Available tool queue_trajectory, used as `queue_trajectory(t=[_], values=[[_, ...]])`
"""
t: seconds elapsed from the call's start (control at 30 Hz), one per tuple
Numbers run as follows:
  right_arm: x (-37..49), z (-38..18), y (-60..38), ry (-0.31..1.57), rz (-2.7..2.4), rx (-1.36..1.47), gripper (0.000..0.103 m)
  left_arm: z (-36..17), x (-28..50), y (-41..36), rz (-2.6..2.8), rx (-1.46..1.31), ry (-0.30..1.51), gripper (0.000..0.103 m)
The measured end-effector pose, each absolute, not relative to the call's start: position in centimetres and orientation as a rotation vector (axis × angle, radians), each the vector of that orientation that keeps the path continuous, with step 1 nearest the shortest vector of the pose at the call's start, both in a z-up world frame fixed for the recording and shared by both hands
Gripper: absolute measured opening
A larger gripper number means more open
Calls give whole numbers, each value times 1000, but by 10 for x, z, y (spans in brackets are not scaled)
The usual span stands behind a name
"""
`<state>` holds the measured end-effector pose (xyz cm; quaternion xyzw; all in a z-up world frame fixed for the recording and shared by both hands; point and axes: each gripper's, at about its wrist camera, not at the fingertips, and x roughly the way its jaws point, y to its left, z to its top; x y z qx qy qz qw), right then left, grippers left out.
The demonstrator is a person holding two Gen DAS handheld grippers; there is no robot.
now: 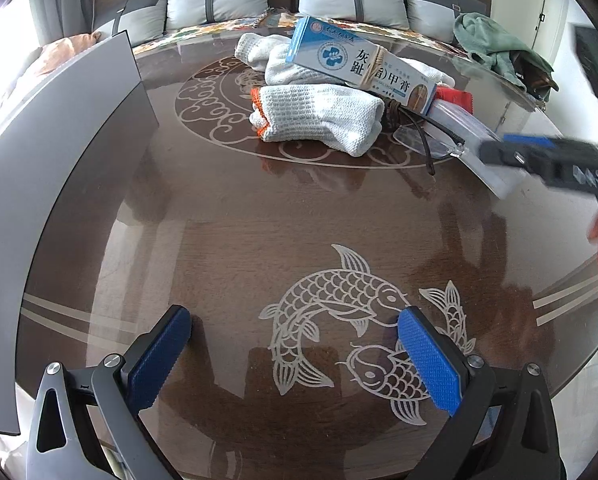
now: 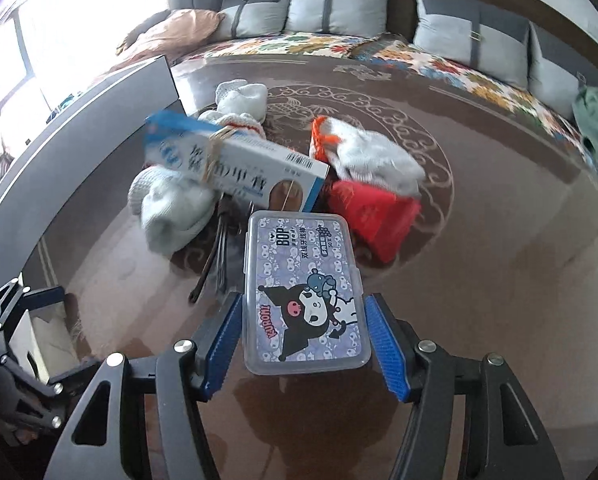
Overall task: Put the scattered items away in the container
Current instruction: 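Grasp the clear plastic cartoon-print box with the right tool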
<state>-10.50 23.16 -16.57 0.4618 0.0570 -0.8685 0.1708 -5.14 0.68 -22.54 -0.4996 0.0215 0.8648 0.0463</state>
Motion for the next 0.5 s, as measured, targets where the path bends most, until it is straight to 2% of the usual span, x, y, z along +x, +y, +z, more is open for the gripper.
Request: queue_trajectory(t=[0.27,0.5], values=[[-21,-156,232,87,-2695,1249,62,-227,-51,9,2639,-1528,69,103],[8,-148,224,43,-2858,1130,62,-214,-73,4,2512,-1490,200,103]])
